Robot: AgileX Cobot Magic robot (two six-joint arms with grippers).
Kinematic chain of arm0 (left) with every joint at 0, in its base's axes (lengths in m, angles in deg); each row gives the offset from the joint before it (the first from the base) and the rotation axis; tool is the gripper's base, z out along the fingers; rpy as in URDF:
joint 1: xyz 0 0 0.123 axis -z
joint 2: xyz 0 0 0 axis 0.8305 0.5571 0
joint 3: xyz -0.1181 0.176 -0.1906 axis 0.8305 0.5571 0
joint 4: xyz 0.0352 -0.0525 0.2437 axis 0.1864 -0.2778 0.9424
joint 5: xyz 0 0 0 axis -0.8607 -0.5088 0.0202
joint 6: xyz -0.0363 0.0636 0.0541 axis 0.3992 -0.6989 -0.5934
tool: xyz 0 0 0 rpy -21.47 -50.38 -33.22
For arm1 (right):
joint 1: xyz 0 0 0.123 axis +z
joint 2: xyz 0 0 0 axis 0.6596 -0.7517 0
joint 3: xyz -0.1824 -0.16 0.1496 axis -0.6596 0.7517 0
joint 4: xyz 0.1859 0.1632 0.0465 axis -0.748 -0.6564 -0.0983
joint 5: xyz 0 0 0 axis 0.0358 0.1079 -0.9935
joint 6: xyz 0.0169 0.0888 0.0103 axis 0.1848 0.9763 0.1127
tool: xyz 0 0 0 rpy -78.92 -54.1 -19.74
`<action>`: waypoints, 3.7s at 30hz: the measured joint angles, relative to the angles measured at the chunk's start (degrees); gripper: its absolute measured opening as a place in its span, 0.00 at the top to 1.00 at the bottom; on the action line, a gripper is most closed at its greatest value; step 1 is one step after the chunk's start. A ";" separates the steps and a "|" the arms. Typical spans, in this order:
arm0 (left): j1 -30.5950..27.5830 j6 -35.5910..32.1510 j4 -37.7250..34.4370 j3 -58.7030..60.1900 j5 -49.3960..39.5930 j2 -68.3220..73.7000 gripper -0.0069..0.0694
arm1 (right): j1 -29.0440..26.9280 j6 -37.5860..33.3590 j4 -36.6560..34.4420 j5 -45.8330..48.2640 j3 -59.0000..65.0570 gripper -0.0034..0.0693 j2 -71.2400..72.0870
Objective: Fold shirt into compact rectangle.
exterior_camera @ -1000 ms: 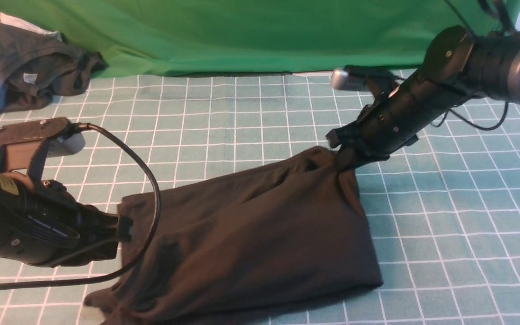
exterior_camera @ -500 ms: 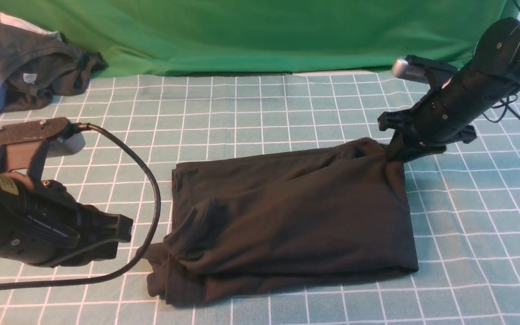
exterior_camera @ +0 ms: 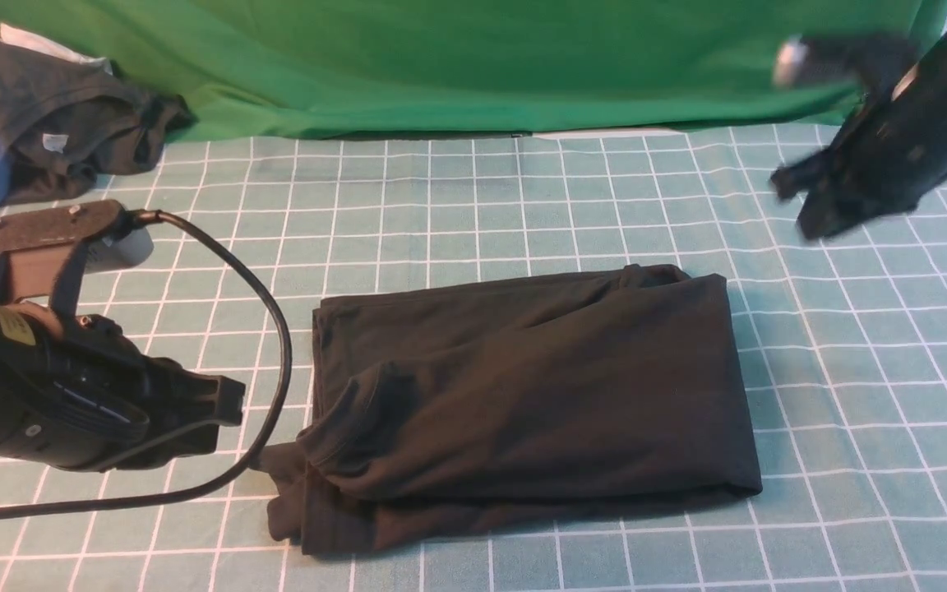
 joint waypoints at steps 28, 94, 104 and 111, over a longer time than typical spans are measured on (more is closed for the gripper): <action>0.00 -3.05 -1.91 0.00 11.14 0.00 0.90 | 0.00 -1.55 0.62 -66.30 64.65 0.85 89.13; 4.93 -6.29 -8.83 -12.94 19.23 34.57 0.89 | 0.00 -0.20 0.63 -63.52 65.09 0.72 89.34; 9.08 -6.29 -8.78 -6.60 15.33 25.15 0.89 | 0.00 -0.20 0.58 -63.68 65.09 0.71 89.34; 9.27 -3.05 -9.69 5.73 22.55 25.67 0.89 | 0.00 -0.20 0.58 -63.72 65.09 0.70 89.34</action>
